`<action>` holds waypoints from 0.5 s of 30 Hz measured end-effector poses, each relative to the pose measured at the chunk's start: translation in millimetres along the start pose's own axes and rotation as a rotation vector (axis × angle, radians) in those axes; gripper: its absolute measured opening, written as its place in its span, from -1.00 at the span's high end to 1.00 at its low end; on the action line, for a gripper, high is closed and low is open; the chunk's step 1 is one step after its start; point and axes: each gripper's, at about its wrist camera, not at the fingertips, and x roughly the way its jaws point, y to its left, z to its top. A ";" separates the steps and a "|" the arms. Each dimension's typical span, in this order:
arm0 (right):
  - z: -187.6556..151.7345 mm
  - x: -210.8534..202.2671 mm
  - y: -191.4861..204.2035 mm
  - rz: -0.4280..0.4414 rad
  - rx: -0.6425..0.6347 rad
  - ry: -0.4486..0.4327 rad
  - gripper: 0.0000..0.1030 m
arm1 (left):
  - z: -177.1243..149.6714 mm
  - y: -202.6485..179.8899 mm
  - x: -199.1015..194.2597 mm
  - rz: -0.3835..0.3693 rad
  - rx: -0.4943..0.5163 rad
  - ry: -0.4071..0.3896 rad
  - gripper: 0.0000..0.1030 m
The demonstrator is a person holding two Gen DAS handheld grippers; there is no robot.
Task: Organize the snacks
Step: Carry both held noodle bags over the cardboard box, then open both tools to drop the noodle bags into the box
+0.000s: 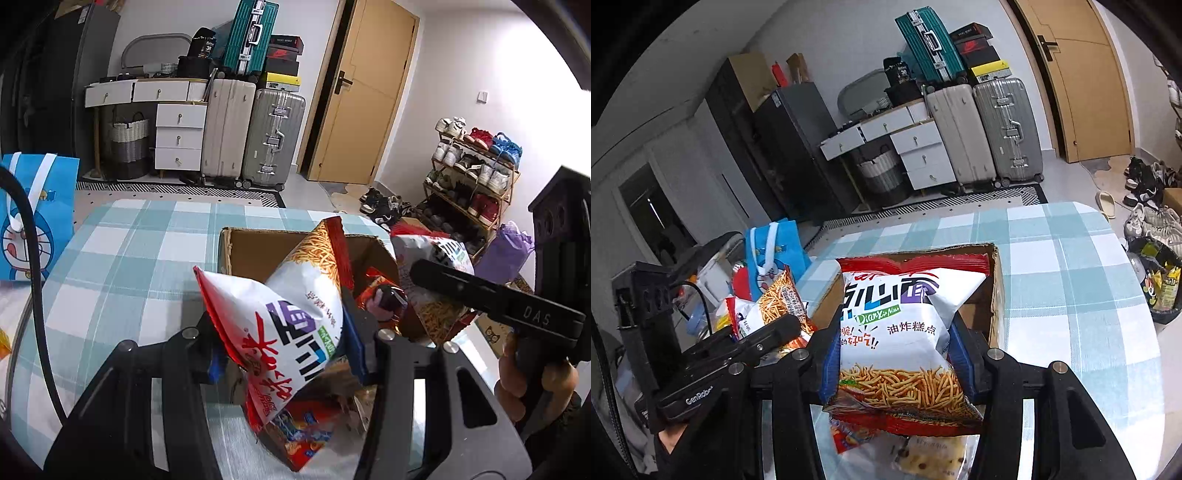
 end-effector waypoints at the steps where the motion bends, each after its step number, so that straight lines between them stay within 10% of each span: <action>1: 2.0 3.6 -0.3 -0.003 0.001 -0.002 0.02 | 1.5 -0.1 4.9 0.004 0.002 0.001 0.08; 15: 18.2 60.7 7.4 -0.091 -0.074 0.039 0.01 | 3.0 0.4 55.8 0.056 0.050 0.020 0.09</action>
